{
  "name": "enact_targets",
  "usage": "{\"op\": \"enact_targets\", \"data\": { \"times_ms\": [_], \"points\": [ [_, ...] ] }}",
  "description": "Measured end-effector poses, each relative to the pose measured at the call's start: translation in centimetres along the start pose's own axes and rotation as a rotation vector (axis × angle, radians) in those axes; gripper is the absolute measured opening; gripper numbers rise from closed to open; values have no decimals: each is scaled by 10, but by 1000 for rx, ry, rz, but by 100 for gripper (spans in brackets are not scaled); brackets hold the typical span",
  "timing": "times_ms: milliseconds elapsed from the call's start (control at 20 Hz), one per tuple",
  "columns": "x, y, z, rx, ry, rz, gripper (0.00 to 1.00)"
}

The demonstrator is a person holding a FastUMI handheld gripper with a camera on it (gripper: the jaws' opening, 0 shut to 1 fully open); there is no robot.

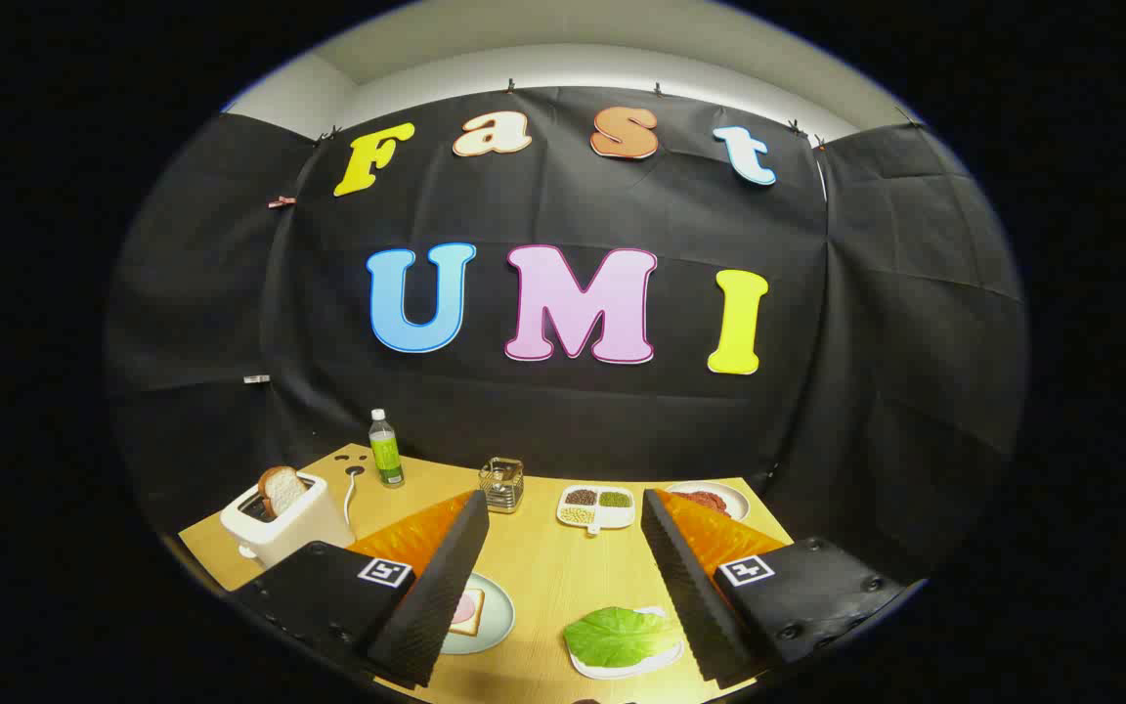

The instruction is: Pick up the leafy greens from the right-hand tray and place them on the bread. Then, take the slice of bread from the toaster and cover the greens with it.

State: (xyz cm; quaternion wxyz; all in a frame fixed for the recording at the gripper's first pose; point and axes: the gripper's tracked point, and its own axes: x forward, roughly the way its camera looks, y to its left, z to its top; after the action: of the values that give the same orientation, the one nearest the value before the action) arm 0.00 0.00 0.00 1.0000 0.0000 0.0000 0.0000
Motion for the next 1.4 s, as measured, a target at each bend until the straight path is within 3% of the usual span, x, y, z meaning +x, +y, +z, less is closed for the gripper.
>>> {"op": "enact_targets", "data": {
  "times_ms": [1400],
  "points": [
    [12,-8,-38,4,103,33,98]
  ]
}}
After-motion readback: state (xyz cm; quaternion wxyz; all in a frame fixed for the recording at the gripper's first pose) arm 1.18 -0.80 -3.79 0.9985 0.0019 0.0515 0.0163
